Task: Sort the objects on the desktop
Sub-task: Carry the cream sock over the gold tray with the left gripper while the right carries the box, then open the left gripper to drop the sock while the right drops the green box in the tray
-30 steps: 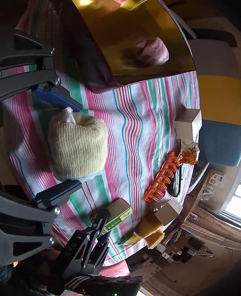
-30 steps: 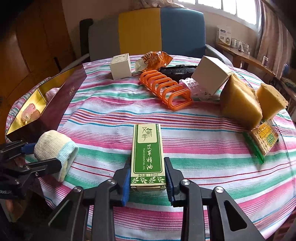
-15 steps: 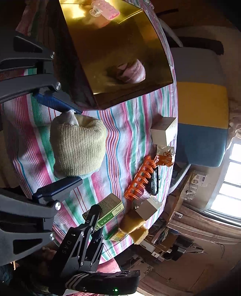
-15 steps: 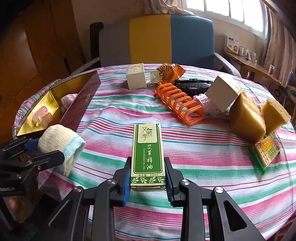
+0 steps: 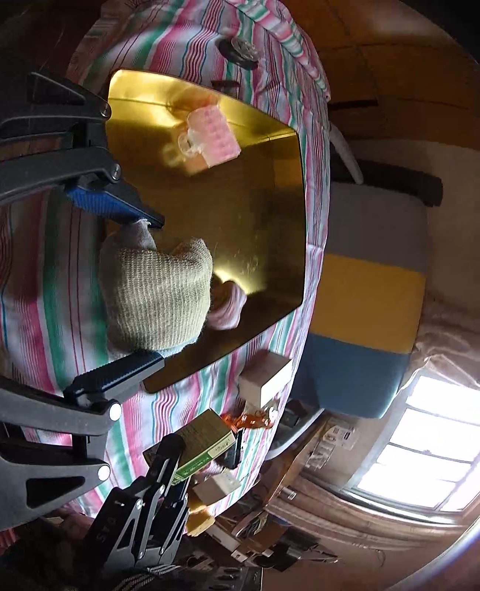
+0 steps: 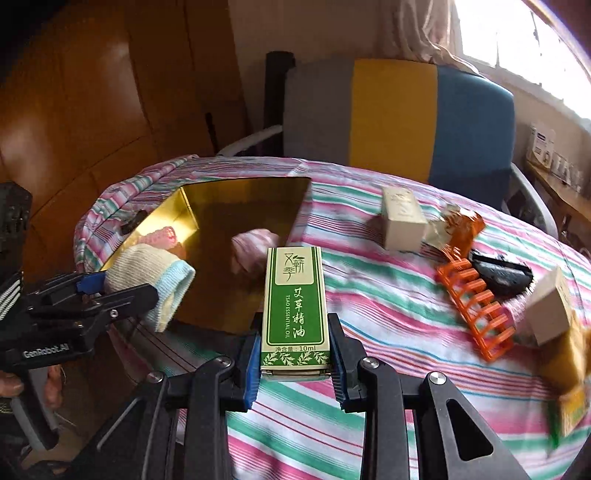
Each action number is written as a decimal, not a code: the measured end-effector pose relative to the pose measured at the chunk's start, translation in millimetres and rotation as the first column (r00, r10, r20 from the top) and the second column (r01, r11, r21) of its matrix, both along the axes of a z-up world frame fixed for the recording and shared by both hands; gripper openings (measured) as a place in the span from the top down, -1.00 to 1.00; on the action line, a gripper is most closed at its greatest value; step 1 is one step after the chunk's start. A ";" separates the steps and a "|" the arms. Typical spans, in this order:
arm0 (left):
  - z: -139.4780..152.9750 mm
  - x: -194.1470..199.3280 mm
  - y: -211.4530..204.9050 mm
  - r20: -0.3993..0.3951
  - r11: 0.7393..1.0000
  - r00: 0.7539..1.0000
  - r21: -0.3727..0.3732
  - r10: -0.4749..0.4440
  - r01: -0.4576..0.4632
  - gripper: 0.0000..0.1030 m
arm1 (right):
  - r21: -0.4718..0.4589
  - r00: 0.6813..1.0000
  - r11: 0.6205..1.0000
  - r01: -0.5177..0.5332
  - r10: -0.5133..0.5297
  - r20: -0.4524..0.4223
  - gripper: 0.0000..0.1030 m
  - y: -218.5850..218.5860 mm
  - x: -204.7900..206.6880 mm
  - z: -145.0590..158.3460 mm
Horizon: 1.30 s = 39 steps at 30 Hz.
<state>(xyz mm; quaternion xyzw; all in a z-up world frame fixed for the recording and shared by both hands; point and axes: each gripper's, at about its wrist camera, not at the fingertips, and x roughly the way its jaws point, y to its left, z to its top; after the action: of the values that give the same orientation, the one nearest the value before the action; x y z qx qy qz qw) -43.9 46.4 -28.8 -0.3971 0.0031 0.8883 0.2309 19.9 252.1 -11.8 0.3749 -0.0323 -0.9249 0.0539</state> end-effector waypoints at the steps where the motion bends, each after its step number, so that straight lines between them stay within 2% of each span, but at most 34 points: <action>1: -0.5 -6.6 -4.6 -0.001 1.000 1.000 -0.008 0.017 -0.017 -0.34 | -0.001 1.000 1.000 -0.024 0.024 -0.004 0.39 -9.7 -8.0 1.7; 8: -6.6 -38.0 -37.0 -0.001 0.994 0.995 -0.025 0.102 -0.102 -0.34 | 0.017 0.991 0.991 -0.130 0.130 0.006 0.39 -62.0 -52.9 -1.3; 17: -20.7 -49.1 -54.0 0.018 0.987 0.989 -0.064 0.148 -0.147 -0.36 | 0.002 0.989 0.990 -0.141 0.141 0.039 0.37 -84.5 -87.7 -11.2; 20: -22.7 -48.7 -54.8 0.017 0.984 0.987 -0.084 0.159 -0.157 -0.37 | -0.004 0.990 0.991 -0.132 0.132 0.053 0.19 -86.3 -91.8 -15.7; 24: -18.2 -43.3 -54.0 -0.007 0.979 0.985 -0.106 0.175 -0.175 -0.37 | -0.019 0.990 0.992 -0.123 0.124 0.066 0.12 -83.8 -86.0 -20.3; 30: 4.1 -19.2 -39.0 -0.088 0.975 0.983 -0.144 0.159 -0.170 -0.38 | -0.061 0.995 0.995 -0.075 0.079 0.054 0.07 -66.1 -64.6 -17.7; 35: 21.5 3.3 -18.0 -0.121 0.980 0.987 -0.156 0.102 -0.120 -0.39 | -0.093 0.999 0.996 -0.011 0.014 0.033 -0.02 -38.4 -39.4 -12.7; 39: 28.8 20.4 6.0 -0.142 0.980 0.989 -0.190 0.034 -0.061 -0.39 | -0.108 0.997 0.991 0.075 -0.072 0.029 -0.09 0.2 -13.5 -13.1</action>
<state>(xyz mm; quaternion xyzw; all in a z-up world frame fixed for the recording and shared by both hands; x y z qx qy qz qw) -23.5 52.4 0.0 -0.3550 0.0960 0.9144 0.1691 6.5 252.4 -24.9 0.3815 -0.0972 -0.9184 0.0397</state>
